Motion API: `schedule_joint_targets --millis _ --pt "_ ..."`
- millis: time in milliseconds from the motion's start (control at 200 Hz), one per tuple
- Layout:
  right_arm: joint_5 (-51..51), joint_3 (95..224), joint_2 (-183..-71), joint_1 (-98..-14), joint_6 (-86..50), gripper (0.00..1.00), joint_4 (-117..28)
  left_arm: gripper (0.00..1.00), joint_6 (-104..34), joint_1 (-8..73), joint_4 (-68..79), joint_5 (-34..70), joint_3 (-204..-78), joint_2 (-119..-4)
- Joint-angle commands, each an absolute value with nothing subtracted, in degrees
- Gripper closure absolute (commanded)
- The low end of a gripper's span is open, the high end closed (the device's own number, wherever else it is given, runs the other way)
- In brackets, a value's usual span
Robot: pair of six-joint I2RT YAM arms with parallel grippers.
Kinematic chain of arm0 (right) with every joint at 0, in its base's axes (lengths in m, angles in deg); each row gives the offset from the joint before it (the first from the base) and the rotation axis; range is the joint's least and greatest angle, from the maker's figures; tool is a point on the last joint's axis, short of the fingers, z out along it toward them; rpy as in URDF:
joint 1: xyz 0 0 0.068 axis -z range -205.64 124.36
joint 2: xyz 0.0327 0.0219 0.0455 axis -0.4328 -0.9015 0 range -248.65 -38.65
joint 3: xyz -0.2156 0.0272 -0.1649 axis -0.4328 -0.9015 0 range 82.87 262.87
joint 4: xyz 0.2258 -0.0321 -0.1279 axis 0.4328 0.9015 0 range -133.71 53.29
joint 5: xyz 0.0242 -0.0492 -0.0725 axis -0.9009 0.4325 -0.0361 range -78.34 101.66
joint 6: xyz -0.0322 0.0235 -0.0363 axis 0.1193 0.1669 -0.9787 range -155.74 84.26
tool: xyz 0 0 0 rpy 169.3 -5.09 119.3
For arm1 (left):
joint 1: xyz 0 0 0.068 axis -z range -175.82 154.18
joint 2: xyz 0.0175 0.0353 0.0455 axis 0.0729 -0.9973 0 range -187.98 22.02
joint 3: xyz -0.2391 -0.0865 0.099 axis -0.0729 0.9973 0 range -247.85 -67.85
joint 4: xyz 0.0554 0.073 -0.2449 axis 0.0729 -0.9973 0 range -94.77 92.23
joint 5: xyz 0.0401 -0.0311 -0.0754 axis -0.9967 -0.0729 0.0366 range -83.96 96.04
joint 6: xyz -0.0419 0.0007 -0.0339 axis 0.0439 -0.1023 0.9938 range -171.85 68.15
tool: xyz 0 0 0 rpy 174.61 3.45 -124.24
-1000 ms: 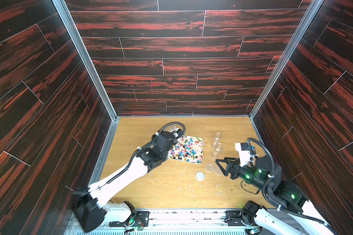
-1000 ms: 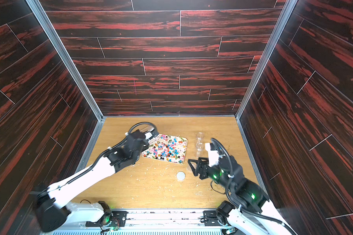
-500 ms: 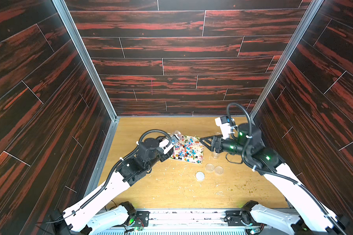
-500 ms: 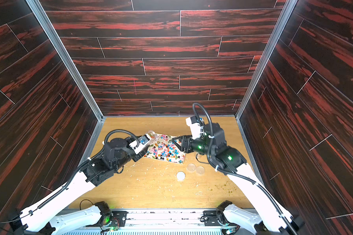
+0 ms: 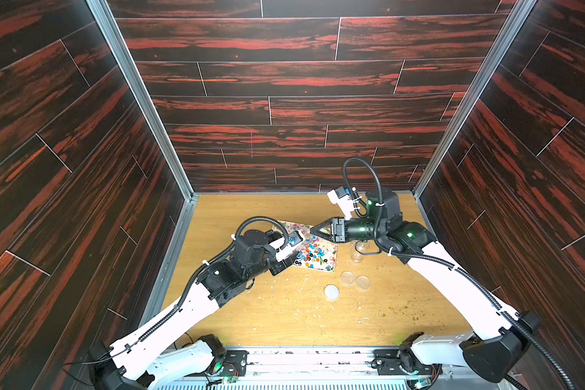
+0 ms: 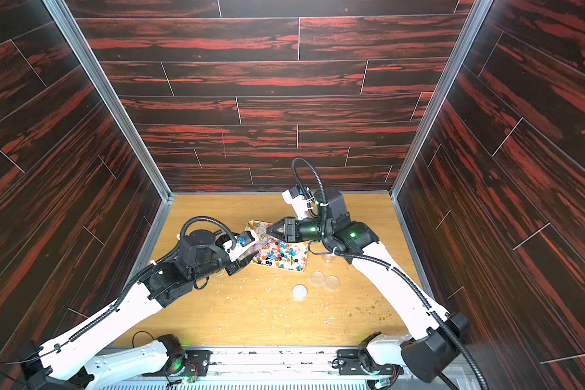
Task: Pour the candies out of the jar
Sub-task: Place the jar at the center of the board.
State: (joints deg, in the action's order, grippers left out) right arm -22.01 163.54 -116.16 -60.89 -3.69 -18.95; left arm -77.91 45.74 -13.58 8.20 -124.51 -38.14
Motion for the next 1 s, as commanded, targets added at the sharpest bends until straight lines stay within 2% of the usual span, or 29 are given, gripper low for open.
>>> schedule_joint_targets --millis 0,235,696,777,912,997 --pt "-23.09 166.12 -118.08 -61.73 -4.88 0.67 -17.49 0.5 -77.66 45.49 -11.65 10.04 -124.2 -37.81" --pt "-19.0 167.6 -119.9 -63.14 -7.85 0.68 -12.39 0.5 -78.17 45.47 -11.89 10.58 -123.94 -37.84" --pt "-12.32 171.71 -122.45 -65.37 -11.25 0.91 -6.04 0.46 -78.92 45.49 -12.67 11.29 -124.01 -38.28" --pt "-11.79 171.81 -122.41 -65.59 -11.53 0.93 -5.65 0.42 -78.92 45.49 -12.62 11.27 -124.01 -38.03" --pt "-11.53 171.88 -122.07 -65.61 -11.53 0.97 -5.56 0.27 -78.8 45.49 -12.56 11.01 -123.72 -37.86" --pt "-11.3 172.15 -122.08 -65.68 -11.75 0.99 -5.09 0.21 -78.68 45.53 -12.3 10.63 -123.51 -37.84"
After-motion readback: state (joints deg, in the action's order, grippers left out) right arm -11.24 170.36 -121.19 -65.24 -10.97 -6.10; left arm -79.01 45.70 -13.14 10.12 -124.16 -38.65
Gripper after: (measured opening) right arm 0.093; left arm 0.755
